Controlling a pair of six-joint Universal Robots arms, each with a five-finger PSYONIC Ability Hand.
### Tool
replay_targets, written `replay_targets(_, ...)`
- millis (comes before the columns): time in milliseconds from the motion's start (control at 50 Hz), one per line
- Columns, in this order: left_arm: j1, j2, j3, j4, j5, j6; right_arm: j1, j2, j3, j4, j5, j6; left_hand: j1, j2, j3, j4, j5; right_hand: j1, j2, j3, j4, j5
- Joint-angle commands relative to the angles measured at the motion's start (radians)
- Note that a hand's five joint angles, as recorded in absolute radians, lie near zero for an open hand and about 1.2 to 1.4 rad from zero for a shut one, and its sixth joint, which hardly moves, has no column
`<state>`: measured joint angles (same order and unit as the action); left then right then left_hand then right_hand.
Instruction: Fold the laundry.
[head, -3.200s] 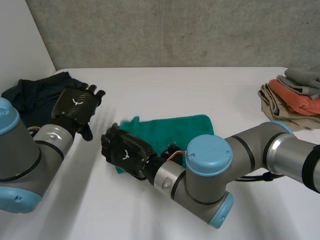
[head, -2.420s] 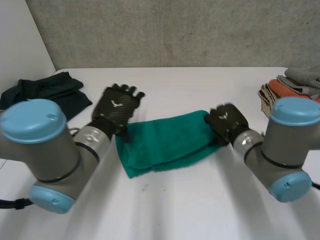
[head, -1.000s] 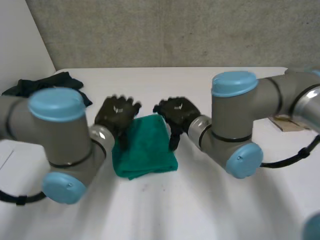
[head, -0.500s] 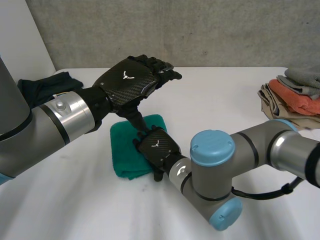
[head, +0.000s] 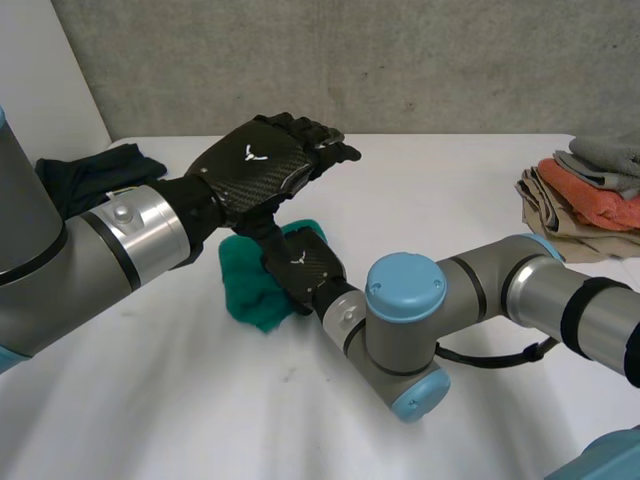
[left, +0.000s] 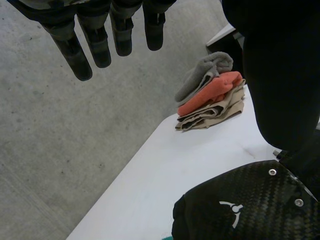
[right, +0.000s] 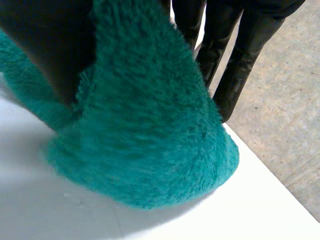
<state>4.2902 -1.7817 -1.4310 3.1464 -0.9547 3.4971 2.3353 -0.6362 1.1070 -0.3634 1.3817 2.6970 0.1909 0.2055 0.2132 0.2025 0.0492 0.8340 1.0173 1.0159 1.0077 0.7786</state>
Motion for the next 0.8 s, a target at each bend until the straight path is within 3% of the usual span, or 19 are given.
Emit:
replay_targets(20,0.008,0.001,0.004,0.003,-0.001,0.000,-0.004,0.003,-0.036,0.008,0.010,0.001,0.002,-0.013,-0.020,-0.010,-0.031,0.562,0.379,0.380,0.389,0.443)
replay_targets(120,0.019,0.004,0.009,0.003,-0.002,0.000,-0.027,-0.026,-0.018,0.020,0.013,0.000,0.002,-0.013,-0.020,-0.010,-0.031,0.562,0.379,0.380,0.389,0.443)
replay_targets(380,0.066,0.039,0.017,0.004,-0.002,-0.018,-0.275,-0.217,0.008,0.037,-0.038,-0.078,0.005,-0.010,-0.017,-0.007,-0.028,0.562,0.379,0.380,0.389,0.443)
replay_targets(480,0.065,0.039,0.017,0.004,-0.002,-0.044,-0.373,-0.250,-0.102,-0.015,-0.151,-0.049,0.008,-0.007,-0.014,-0.004,-0.025,0.562,0.379,0.380,0.389,0.443)
replay_targets(700,0.063,0.039,0.015,0.004,-0.002,-0.049,-0.680,-0.228,-0.469,-0.040,-0.201,0.122,0.008,-0.007,-0.014,-0.004,-0.025,0.562,0.379,0.380,0.389,0.443)
replay_targets(800,0.060,0.041,0.015,0.004,-0.002,-0.049,-0.800,-0.166,-0.561,-0.060,-0.263,0.162,0.011,-0.004,-0.011,-0.001,-0.022,0.562,0.379,0.380,0.389,0.443)
